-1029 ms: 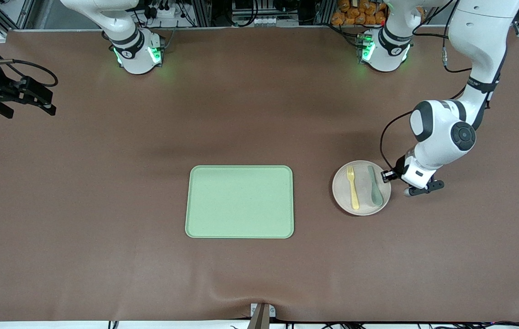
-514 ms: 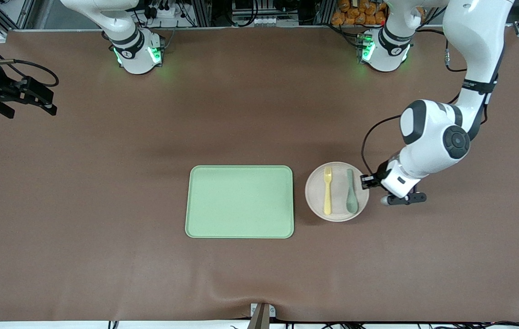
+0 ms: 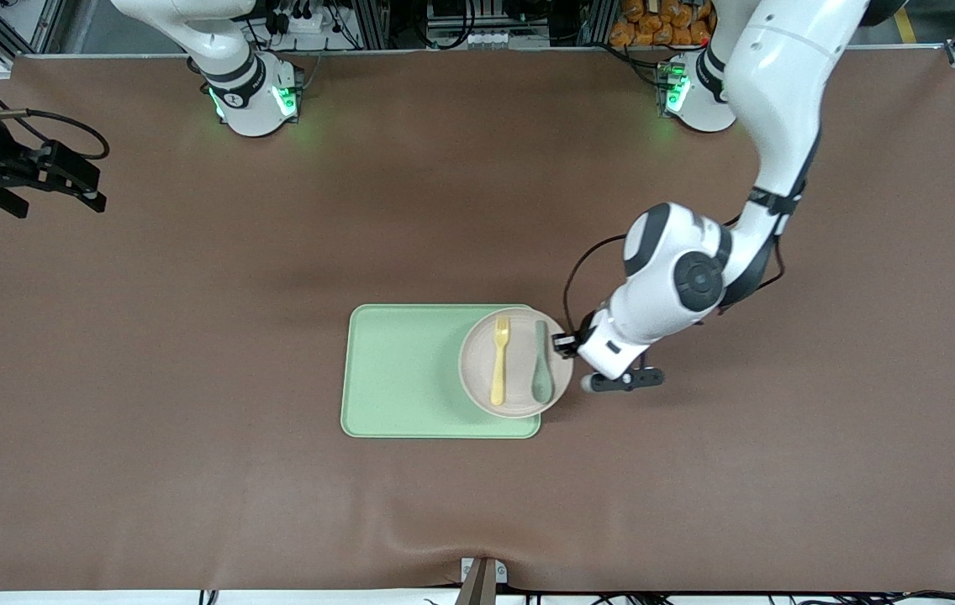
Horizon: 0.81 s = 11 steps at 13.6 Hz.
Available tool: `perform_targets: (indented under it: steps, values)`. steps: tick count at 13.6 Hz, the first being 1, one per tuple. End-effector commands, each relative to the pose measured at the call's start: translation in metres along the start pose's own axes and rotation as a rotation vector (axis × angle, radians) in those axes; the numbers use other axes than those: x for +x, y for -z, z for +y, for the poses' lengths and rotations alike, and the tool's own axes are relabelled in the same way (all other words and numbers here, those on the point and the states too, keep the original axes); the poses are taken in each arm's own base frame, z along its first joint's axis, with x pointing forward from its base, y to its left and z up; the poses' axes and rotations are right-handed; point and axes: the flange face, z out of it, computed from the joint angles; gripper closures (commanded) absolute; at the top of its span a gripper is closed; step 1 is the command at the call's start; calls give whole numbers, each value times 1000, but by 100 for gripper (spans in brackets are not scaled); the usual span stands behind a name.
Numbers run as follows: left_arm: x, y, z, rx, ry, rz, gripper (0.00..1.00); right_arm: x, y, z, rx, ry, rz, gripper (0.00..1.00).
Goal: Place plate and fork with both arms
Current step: 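Carry the plate with the left gripper over the green tray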
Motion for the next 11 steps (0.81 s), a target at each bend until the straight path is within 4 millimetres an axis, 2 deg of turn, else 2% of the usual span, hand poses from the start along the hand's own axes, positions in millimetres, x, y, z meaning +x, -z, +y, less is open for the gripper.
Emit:
perform_targets:
  steps: [1, 6, 8, 9, 10, 11]
  values:
    - [14, -25, 19, -21, 33, 8, 100, -7, 2, 0, 11, 10, 8, 0]
    - [-1, -77, 32, -43, 92, 37, 100, -7, 2, 1, 11, 10, 8, 0]
    - [-8, -84, 37, -41, 90, 34, 100, -7, 1, 1, 11, 10, 5, 0]
    - [-9, -85, 37, -40, 90, 33, 93, -7, 2, 1, 11, 8, 7, 0]
    - [-9, -83, 38, -41, 86, 36, 42, -7, 2, 1, 11, 8, 7, 0]
    - [-9, -78, 40, -46, 91, 39, 0, -7, 1, 1, 11, 7, 4, 0]
